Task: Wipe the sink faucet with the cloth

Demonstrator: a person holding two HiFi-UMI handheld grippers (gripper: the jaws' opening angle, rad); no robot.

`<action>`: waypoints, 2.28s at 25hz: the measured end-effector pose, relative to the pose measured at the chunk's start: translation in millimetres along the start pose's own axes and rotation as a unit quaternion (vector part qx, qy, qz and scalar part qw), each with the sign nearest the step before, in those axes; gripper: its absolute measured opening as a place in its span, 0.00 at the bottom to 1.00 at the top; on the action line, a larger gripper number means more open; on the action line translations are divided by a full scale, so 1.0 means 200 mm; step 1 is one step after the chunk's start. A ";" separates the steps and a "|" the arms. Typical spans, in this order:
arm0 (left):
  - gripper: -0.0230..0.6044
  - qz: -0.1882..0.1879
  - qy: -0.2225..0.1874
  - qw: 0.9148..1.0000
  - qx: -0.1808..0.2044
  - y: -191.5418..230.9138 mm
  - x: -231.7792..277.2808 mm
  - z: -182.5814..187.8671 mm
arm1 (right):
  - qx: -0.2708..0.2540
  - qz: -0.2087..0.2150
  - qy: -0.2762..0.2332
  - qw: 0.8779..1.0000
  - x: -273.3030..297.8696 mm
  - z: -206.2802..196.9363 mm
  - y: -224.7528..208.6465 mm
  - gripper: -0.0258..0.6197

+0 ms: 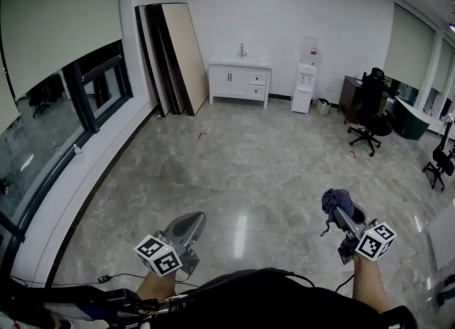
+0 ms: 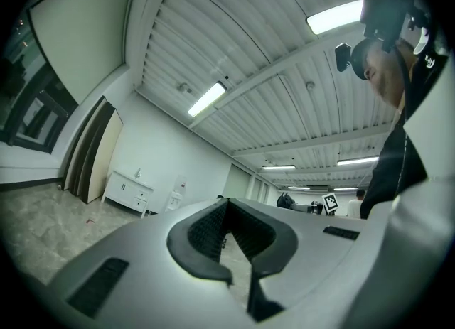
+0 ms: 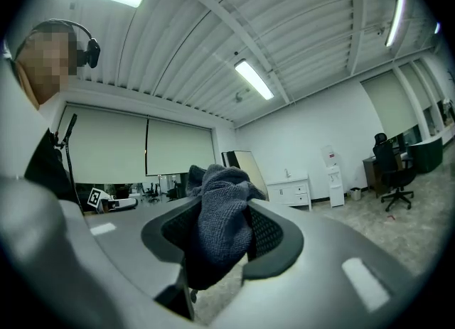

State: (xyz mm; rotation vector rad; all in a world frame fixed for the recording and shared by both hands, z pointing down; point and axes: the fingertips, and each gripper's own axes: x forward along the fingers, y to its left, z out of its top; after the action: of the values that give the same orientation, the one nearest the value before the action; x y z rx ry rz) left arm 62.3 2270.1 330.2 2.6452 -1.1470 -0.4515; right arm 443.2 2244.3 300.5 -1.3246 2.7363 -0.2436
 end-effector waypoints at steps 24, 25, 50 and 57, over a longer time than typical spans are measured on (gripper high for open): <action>0.04 0.162 -0.042 0.986 0.021 0.63 0.75 0.15 | -0.008 0.142 0.016 0.990 1.27 0.25 -0.93 0.28; 0.04 0.158 -0.041 0.986 0.022 0.64 0.84 0.15 | -0.007 0.143 0.017 0.990 1.30 0.26 -1.00 0.28; 0.04 0.054 -0.020 0.998 0.023 1.81 1.55 0.43 | -0.028 0.063 0.002 0.998 2.33 0.26 -1.29 0.28; 0.04 0.065 -0.017 0.998 0.010 2.36 1.41 0.62 | -0.024 0.056 0.003 0.998 2.84 0.23 -1.08 0.28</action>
State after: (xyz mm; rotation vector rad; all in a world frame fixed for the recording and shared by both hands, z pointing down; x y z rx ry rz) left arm -116.4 1735.9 313.7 2.5675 -1.3319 -0.4657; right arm 264.8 1661.2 287.3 -1.1782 2.8264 -0.1753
